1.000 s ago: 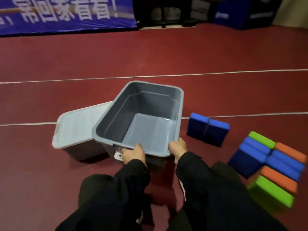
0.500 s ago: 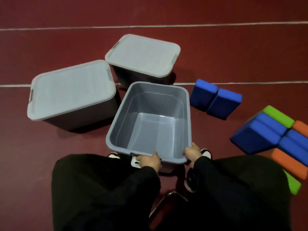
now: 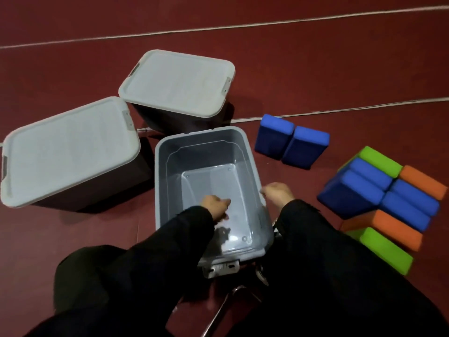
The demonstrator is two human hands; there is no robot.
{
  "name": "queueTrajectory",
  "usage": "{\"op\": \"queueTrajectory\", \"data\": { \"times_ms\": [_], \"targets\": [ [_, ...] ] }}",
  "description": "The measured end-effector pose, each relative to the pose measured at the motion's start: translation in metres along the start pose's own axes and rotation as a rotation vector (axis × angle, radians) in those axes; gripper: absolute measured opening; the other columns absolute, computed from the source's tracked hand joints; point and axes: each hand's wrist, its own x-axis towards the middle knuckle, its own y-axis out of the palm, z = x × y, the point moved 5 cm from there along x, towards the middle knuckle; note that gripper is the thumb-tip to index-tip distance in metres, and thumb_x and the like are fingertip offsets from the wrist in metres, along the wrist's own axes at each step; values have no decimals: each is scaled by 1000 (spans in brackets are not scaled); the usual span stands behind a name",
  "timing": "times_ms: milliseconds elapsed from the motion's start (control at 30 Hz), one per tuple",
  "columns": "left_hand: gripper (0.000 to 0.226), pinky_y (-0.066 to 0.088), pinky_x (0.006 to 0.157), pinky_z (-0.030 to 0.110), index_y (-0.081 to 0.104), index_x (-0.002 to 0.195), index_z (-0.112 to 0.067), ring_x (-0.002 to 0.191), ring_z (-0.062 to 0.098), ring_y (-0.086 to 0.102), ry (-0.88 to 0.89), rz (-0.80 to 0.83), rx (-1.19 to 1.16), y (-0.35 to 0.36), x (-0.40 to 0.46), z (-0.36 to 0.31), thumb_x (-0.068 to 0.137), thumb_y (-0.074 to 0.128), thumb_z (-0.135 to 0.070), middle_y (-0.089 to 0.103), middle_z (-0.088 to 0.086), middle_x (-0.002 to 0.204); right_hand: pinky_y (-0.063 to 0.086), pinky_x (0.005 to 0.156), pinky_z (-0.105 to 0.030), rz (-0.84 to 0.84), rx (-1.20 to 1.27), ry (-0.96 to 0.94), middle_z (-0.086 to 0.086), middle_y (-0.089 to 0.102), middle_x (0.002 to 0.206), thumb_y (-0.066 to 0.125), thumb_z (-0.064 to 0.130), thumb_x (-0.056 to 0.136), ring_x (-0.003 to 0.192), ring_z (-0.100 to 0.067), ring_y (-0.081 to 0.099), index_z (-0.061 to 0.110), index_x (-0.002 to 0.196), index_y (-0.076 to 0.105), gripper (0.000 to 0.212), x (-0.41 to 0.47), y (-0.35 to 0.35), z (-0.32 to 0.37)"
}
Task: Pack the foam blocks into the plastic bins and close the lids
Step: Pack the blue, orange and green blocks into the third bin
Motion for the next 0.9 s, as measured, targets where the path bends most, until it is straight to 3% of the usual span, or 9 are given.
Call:
{"op": "queueTrajectory", "data": {
  "times_ms": [100, 200, 367, 433, 567, 667, 767, 833, 900],
  "targets": [
    [30, 56, 67, 29, 67, 97, -7, 68, 19, 66, 207, -108, 84, -27, 21, -69, 100, 54, -34, 74, 9, 87, 44, 87, -26, -49, 46, -112, -8, 70, 116, 69, 15, 92, 104, -21, 61, 6, 114, 73, 25, 18, -43, 50],
    [28, 52, 91, 36, 68, 111, -16, 99, 24, 67, 388, -198, 232, -40, 42, -137, 98, 57, -38, 73, 4, 103, 43, 103, -32, -77, -37, -159, -5, 65, 133, 66, 22, 95, 123, -25, 59, 13, 132, 65, 38, 46, -85, 73],
    [43, 49, 96, 39, 61, 128, -15, 113, 26, 61, 696, -215, 524, -6, 107, -225, 94, 60, -41, 63, 7, 125, 46, 99, -37, -215, -202, -158, -11, 60, 140, 60, 25, 95, 127, -36, 57, 18, 143, 52, 49, 110, -138, 65],
    [49, 48, 99, 42, 58, 132, -15, 119, 31, 55, 797, -211, 685, 19, 142, -252, 92, 58, -43, 58, 8, 130, 45, 104, -40, -265, -291, -175, -15, 55, 146, 61, 25, 95, 131, -37, 53, 14, 148, 47, 56, 145, -153, 59],
    [48, 45, 104, 47, 58, 136, -18, 141, 31, 37, 871, -185, 963, 67, 208, -290, 93, 58, -39, 40, 7, 155, 31, 119, -43, -271, -598, -215, -12, 17, 169, 61, 31, 96, 151, -37, 26, 16, 159, 29, 72, 218, -169, 45],
    [54, 41, 109, 50, 50, 143, -16, 150, 33, 22, 818, -123, 1133, 90, 252, -297, 93, 58, -35, 21, 12, 165, 26, 121, -46, -179, -754, -228, -10, -6, 171, 62, 36, 98, 154, -39, 13, 25, 163, 14, 82, 255, -169, 34],
    [74, 41, 110, 51, 25, 158, -20, 152, 36, 17, 643, -17, 1164, 101, 285, -291, 93, 58, -31, -4, 10, 169, 32, 114, -49, -134, -845, -210, -13, 10, 169, 59, 29, 96, 150, -38, 23, 21, 163, 12, 82, 273, -166, 17],
    [85, 47, 100, 50, 11, 161, -24, 143, 39, 28, 590, -60, 1184, 104, 297, -291, 92, 60, -27, -10, 10, 169, 43, 94, -51, -274, -947, -254, -16, 40, 151, 56, 19, 90, 125, -42, 45, 13, 160, 25, 77, 276, -167, 11],
    [92, 50, 90, 45, -2, 161, -25, 128, 39, 42, 602, -187, 1283, 106, 302, -294, 92, 58, -21, 2, 15, 168, 46, 76, -46, -385, -1050, -275, -17, 54, 126, 53, 12, 85, 97, -39, 54, 7, 153, 39, 70, 276, -166, 7]
  ]
}}
